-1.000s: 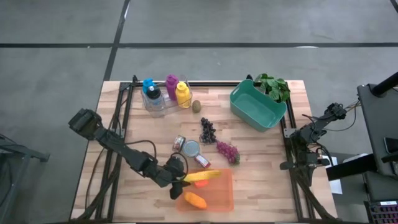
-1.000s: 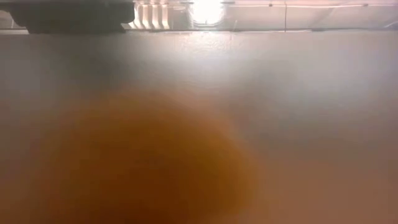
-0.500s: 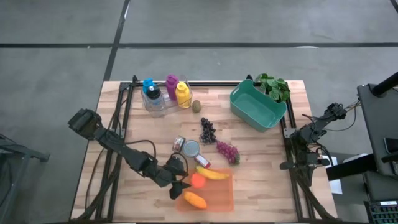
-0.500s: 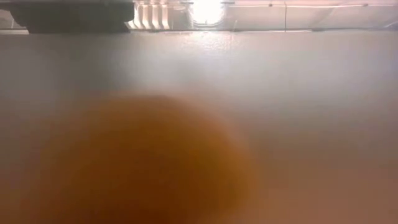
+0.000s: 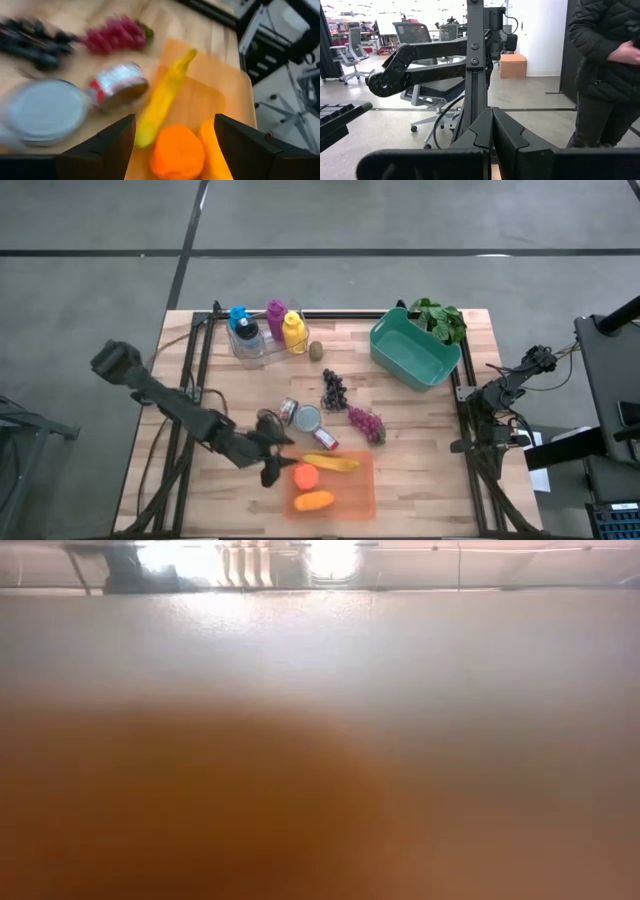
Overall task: Pick & Place Food Item
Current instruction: Put the brown kiwi into the orange bin
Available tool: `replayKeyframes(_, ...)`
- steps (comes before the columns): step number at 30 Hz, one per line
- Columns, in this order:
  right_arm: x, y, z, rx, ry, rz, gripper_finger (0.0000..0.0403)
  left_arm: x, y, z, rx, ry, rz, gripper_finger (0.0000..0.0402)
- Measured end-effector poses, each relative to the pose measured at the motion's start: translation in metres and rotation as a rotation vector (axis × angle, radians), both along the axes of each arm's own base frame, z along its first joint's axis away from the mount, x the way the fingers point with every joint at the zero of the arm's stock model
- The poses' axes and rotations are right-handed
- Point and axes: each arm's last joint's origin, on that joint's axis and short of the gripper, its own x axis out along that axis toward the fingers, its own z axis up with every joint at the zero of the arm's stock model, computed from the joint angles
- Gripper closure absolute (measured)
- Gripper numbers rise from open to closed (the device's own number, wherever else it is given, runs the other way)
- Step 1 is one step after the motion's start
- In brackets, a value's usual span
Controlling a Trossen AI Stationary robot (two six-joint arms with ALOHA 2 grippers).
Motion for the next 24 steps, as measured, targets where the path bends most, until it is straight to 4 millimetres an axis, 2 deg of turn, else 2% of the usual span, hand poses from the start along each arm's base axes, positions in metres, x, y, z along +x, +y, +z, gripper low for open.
replayKeyframes(5, 0.000, 0.000, 0.000, 0.000, 0.000, 0.000, 0.0395, -0.030, 0.024, 0.036, 0.027, -0.036, 0.054, 0.0126)
replayKeyframes(11, 0.000, 0.000, 0.000, 0.000, 0.000, 0.000, 0.0395, -0.062, 0.046, 0.054, 0.048, -0.084, 0.123, 0.0126)
replayKeyframes(17, 0.000, 0.000, 0.000, 0.000, 0.000, 0.000, 0.0395, -0.076, 0.058, 0.056, 0.030, -0.066, 0.268, 0.0126)
replayKeyframes(20, 0.000, 0.000, 0.000, 0.000, 0.000, 0.000, 0.0395, -0.078, 0.060, 0.052, -0.004, -0.051, 0.342, 0.0126)
replayKeyframes(24, 0.000, 0.000, 0.000, 0.000, 0.000, 0.000, 0.0395, -0.076, 0.059, 0.049, 0.008, -0.038, 0.357, 0.0126)
